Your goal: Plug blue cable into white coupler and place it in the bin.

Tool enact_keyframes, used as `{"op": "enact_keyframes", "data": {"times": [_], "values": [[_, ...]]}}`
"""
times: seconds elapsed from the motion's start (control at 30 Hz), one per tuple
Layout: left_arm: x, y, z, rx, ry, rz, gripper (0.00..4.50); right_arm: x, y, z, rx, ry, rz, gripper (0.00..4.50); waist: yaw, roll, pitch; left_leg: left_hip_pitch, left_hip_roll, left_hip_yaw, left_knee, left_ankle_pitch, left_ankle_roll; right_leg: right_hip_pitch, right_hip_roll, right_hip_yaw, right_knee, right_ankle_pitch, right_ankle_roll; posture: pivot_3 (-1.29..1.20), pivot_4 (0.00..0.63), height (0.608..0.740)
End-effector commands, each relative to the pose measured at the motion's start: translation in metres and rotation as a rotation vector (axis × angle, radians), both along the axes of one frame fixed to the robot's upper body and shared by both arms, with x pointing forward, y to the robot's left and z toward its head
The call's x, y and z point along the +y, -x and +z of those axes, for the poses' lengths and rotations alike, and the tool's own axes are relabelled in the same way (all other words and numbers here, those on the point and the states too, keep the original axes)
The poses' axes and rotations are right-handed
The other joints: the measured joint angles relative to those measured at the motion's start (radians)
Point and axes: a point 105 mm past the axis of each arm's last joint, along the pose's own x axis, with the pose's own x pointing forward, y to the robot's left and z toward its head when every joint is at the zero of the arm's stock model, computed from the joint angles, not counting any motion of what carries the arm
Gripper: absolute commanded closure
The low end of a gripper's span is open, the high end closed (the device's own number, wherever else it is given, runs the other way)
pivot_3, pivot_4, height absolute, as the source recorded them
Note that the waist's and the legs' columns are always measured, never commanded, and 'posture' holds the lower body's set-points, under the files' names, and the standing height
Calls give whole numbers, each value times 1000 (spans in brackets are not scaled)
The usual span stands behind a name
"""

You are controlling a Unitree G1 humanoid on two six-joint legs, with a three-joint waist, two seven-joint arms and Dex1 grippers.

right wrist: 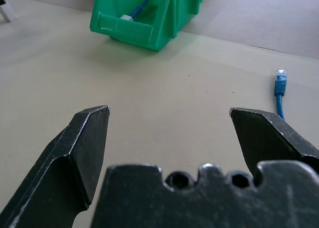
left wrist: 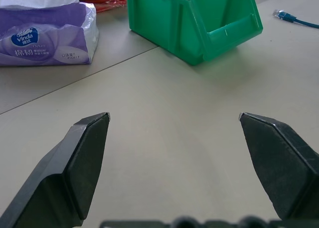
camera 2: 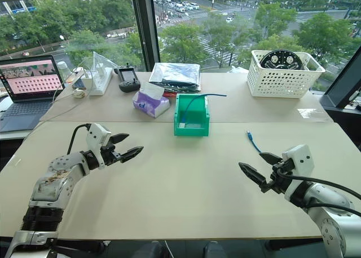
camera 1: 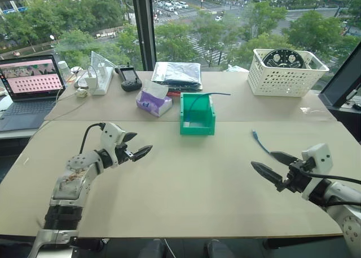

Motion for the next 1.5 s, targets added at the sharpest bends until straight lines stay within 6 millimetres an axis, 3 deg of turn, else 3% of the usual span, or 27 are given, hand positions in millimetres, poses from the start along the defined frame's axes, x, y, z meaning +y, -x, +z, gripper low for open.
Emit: {"op": "enact_keyframes", "data": {"times": [0.03, 0.13, 0.47, 0.67, 0.83, 0.93, 1.27, 1.3, 1.4, 1.5], "values": [[-13, 2, 26, -44, 54, -83, 0, -4, -11, 13, -70, 64, -35, 36, 0, 0, 0, 0, 0, 0, 0, 0, 0, 0, 0, 0, 0, 0, 0, 0, 150, 736], [-35, 20, 49, -46, 124, -265, 0, -19, -52, 10, -64, 194, -151, 36, -11, -3, 2, 0, 1, 2, 2, 0, 0, -1, 0, 0, 0, 2, 0, 0, 150, 736], [-50, 58, 46, 14, 64, -389, 0, -37, -135, -5, 28, 276, -319, 36, -29, -3, 2, 0, 4, 4, -1, 2, -1, -2, 5, 2, -1, 5, -3, 0, 150, 736], [-51, 67, 43, 25, 35, -409, 0, -32, -161, -3, 33, 248, -318, 36, -26, -3, 3, 0, 4, 4, -1, 2, -1, -1, 5, 3, -1, 5, -3, 0, 150, 736], [-50, 68, 42, 15, 20, -391, 0, -28, -167, -18, 96, 264, -302, 36, -27, -3, 3, 1, 4, 4, -1, 2, -1, -1, 5, 2, -1, 5, -3, 0, 150, 736], [-49, 68, 41, 13, 15, -385, 0, -25, -169, -25, 98, 274, -286, 694, -27, -3, 3, 0, 3, 4, -1, 2, -1, -1, 5, 2, -1, 5, -3, 0, 150, 736], [-49, 66, 36, 18, -8, -389, 0, -18, -170, -30, 85, 271, -234, 4193, -31, -3, 3, 1, 4, 4, -1, 2, -1, -1, 5, 3, -1, 5, -4, 0, 150, 736], [-50, 65, 35, 19, -8, -390, 0, -16, -170, -28, 75, 274, -216, 4388, -31, -3, 3, 1, 4, 4, -1, 2, -1, -1, 5, 3, -1, 5, -4, 0, 150, 736], [-50, 65, 35, 20, -11, -395, 0, -8, -167, -21, 51, 287, -143, 4426, -32, -3, 3, 1, 4, 4, -1, 2, -1, -1, 5, 3, -1, 5, -4, 0, 150, 736], [-49, 65, 34, 20, -13, -399, 0, 20, -149, -4, -6, 347, 110, 4427, -31, -2, 3, 1, 4, 4, -1, 2, -1, -2, 5, 3, -1, 5, -4, 0, 150, 736]]}}
